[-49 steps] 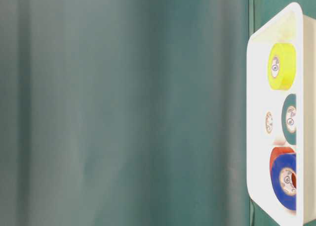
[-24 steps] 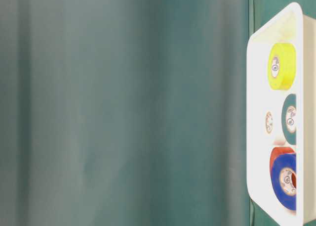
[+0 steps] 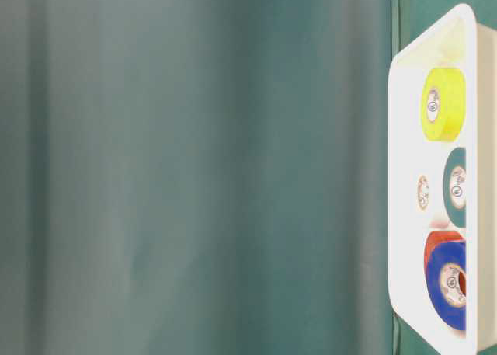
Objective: Put the tape into the white case with the right arm.
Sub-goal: 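Close the right gripper on the black tape roll and lift, then carry the black roll into the tray beside the teal roll, release, then withdraw the right gripper to the right side of the table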
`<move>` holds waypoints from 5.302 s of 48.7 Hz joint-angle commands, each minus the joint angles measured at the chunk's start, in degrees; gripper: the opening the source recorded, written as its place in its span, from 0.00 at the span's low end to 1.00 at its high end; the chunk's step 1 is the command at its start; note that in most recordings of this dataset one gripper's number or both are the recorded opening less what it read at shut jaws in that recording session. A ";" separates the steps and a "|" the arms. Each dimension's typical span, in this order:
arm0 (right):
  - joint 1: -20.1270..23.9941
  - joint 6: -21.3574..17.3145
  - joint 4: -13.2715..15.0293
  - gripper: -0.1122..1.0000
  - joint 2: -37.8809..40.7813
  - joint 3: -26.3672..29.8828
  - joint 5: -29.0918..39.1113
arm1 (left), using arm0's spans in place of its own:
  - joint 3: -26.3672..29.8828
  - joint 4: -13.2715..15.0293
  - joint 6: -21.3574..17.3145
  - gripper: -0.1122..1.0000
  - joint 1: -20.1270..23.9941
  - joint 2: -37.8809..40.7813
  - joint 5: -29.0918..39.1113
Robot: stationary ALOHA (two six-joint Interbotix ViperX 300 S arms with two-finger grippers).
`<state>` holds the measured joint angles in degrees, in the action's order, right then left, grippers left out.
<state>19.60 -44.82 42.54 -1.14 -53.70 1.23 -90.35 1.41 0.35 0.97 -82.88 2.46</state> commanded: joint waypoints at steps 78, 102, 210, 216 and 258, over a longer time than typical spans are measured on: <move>-2.11 -0.18 -0.44 0.10 -3.34 12.30 12.48 | 0.79 0.00 -0.09 0.10 0.09 0.53 -0.26; -17.84 0.26 -0.18 0.10 -5.01 12.30 12.48 | 0.79 0.00 -0.09 0.10 0.09 0.44 -0.26; -32.08 0.26 0.26 0.66 -5.62 10.11 10.20 | 0.70 0.00 -0.09 0.10 0.09 0.44 -0.26; -32.08 0.26 0.26 0.66 -7.38 8.70 10.20 | 0.79 -0.09 -0.09 0.10 0.09 0.44 -0.26; -32.08 -0.18 0.18 0.66 -36.74 -13.01 9.93 | 0.79 -0.09 -0.09 0.10 0.09 0.44 -0.26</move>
<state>-12.39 -44.91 42.63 -35.42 -66.01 11.69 -90.35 1.41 0.35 0.97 -82.88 2.46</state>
